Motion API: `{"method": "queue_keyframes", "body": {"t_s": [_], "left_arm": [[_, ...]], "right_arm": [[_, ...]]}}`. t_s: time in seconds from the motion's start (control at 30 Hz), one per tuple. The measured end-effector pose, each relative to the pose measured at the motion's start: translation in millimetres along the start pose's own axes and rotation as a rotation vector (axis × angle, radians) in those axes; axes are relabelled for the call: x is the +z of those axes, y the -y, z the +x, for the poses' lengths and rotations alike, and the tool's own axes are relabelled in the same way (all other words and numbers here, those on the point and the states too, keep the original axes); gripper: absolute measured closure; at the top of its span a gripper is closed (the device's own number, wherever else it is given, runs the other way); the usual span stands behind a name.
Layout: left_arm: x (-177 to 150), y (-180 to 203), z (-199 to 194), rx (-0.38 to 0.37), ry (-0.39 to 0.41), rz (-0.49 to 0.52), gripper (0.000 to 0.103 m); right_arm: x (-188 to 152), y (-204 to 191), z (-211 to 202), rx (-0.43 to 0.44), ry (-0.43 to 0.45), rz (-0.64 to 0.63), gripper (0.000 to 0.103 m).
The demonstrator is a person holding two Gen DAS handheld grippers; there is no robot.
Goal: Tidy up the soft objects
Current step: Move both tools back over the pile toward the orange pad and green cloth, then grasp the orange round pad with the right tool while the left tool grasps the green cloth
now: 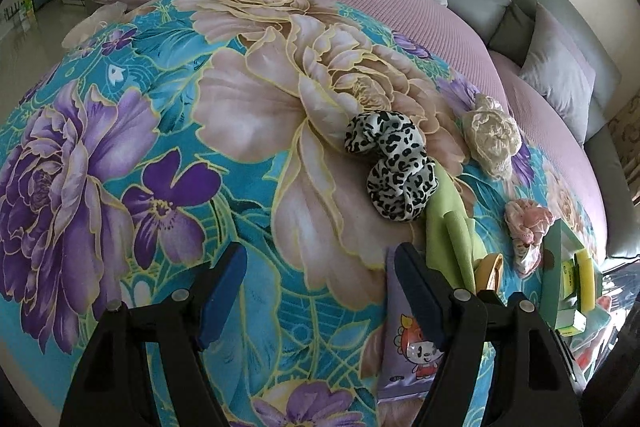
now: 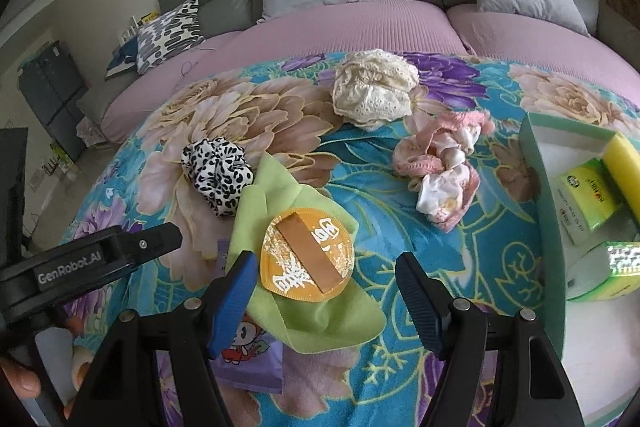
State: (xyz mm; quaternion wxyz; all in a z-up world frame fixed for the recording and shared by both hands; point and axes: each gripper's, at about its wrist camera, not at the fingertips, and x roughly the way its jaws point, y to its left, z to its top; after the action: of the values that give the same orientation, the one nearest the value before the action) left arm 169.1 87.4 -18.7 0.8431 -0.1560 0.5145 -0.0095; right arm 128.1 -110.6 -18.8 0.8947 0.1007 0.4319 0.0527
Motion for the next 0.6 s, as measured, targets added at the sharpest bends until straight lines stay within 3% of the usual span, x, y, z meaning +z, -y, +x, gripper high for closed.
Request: {"method": "queue_keyframes", "body": {"t_s": [0.6], "left_arm": [[0.6,5.1,7.1,-0.002,-0.013,0.019,0.026]], "right_arm": [[1.1,6.5,6.0,0.022,-0.003,0.061,0.033]]}}
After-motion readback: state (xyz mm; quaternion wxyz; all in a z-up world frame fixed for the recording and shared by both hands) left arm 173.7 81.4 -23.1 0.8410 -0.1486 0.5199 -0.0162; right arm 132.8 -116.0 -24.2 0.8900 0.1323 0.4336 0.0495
